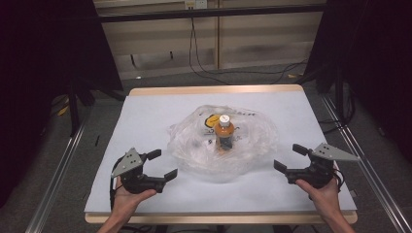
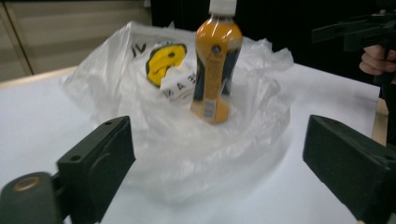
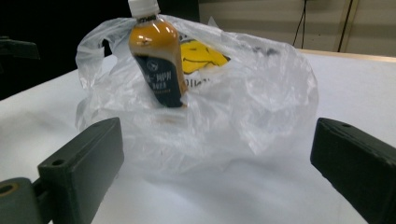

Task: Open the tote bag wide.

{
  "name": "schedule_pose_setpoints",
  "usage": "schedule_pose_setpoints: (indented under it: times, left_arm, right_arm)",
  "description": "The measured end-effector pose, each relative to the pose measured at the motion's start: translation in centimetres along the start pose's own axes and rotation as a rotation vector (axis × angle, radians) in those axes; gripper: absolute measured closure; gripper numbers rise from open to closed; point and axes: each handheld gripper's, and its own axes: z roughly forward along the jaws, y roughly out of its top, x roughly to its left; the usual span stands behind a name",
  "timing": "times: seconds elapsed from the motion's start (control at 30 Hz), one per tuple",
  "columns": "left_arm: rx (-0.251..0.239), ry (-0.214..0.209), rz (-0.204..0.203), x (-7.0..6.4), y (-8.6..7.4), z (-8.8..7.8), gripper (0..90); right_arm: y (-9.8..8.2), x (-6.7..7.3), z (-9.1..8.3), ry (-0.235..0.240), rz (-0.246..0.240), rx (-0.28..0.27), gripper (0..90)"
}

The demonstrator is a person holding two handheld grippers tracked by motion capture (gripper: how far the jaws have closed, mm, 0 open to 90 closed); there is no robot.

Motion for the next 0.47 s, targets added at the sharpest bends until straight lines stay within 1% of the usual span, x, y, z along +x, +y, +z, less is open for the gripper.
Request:
schedule_pose_setpoints:
  times: [0.03,0.07,0.1,0.13,0.17,0.2,0.23,0.27,0.3,0.33,0.4,0.43,0.47]
  left_arm:
    - [0.003,0.018,-0.006,0.1,-0.3,-0.5,6.7]
    - [0.002,0.024,-0.018,0.2,-0.6,-0.9,5.8]
    - [0.018,0.037,-0.030,0.3,-1.0,-1.3,5.3]
    - [0.022,0.047,-0.041,0.5,-1.3,-1.6,4.6]
    - [0.024,0.040,-0.045,0.7,-1.4,-1.9,4.1]
    - [0.028,0.032,-0.028,1.1,-1.5,-2.2,3.1]
    - [0.019,0.045,-0.038,1.3,-1.6,-2.4,2.6]
    - [0.009,0.056,-0.041,1.6,-1.7,-2.6,2.5]
    - [0.016,0.051,-0.054,1.9,-1.8,-2.7,2.3]
    - [0.024,0.054,-0.066,2.1,-1.9,-2.7,2.1]
    - [0.025,0.061,-0.066,2.3,-2.1,-2.8,2.1]
    - [0.043,0.080,-0.063,2.3,-2.2,-2.8,2.1]
    - [0.049,0.086,-0.061,2.3,-2.3,-2.6,2.2]
  right_arm:
    - [-0.3,-0.1,-0.3,-0.004,-0.002,0.000,2.2]
    - [-0.5,-0.1,-0.6,-0.016,0.001,0.002,1.7]
    - [-0.6,-0.2,-0.9,-0.023,0.001,0.003,1.9]
    - [-0.7,-0.3,-1.2,-0.029,0.008,0.001,2.7]
    - [-0.9,-0.5,-1.5,-0.032,0.017,-0.004,2.9]
    - [-1.1,-0.7,-1.8,-0.035,0.016,-0.013,2.1]
    - [-1.3,-0.7,-1.9,-0.046,0.021,-0.012,2.0]
    - [-1.4,-0.7,-2.1,-0.045,0.030,-0.011,2.7]
    - [-1.5,-0.7,-2.2,-0.052,0.022,-0.012,3.7]
    - [-1.5,-0.7,-2.3,-0.060,0.029,-0.015,3.7]
    - [-1.5,-0.8,-2.5,-0.066,0.032,-0.030,3.5]
    - [-1.5,-0.8,-2.5,-0.070,0.044,-0.031,3.4]
    - [-1.6,-0.9,-2.4,-0.076,0.042,-0.031,3.3]
